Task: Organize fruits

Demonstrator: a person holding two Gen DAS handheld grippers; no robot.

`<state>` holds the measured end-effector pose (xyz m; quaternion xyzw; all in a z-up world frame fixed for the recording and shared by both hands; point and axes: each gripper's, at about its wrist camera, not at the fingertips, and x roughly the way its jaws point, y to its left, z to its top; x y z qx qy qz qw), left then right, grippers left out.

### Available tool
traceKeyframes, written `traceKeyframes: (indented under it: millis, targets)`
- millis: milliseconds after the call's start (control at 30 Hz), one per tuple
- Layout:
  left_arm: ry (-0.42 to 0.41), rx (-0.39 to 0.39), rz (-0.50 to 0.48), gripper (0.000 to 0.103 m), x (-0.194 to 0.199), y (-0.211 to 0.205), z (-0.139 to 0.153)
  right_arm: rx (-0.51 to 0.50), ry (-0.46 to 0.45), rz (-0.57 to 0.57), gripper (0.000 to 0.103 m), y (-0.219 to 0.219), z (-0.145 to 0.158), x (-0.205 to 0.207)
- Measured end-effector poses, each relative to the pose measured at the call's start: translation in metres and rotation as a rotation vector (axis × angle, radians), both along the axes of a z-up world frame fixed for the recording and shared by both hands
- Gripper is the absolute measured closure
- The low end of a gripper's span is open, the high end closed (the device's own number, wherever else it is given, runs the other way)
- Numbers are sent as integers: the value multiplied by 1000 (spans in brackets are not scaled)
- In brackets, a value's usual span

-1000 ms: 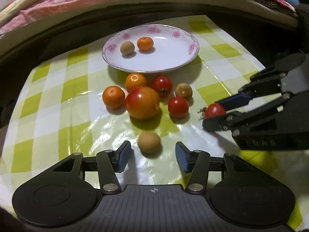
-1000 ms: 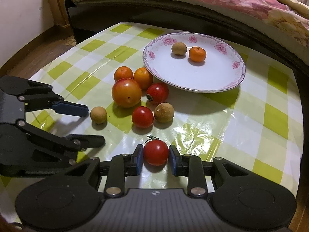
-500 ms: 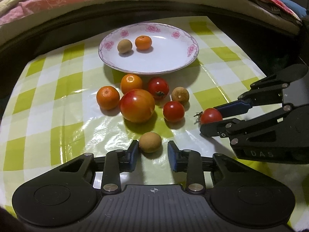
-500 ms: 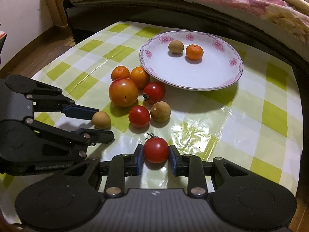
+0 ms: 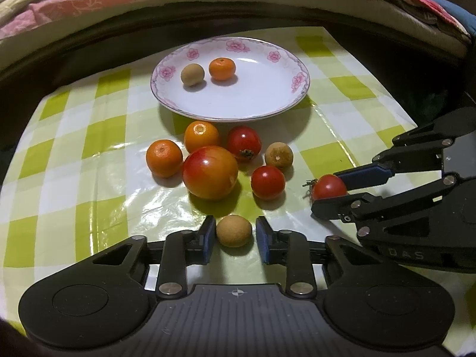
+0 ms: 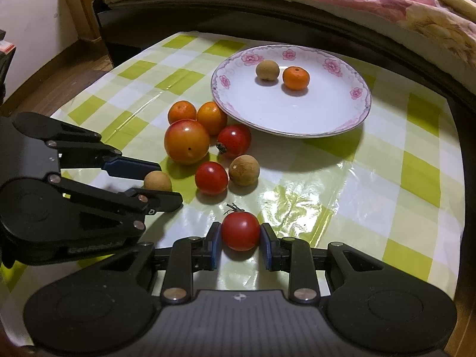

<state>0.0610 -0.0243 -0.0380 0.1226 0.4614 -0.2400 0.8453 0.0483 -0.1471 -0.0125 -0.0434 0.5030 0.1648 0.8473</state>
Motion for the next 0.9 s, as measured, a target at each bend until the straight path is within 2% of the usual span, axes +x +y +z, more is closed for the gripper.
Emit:
traceKeyframes:
  millis: [567,900]
  targets:
    - [9,28,-9,69,-6,0,1,-35,3,7,72,6,1,3]
    - [-6,45,-28,70,-9,-8,9,-42,-29,7,72,8,9,1]
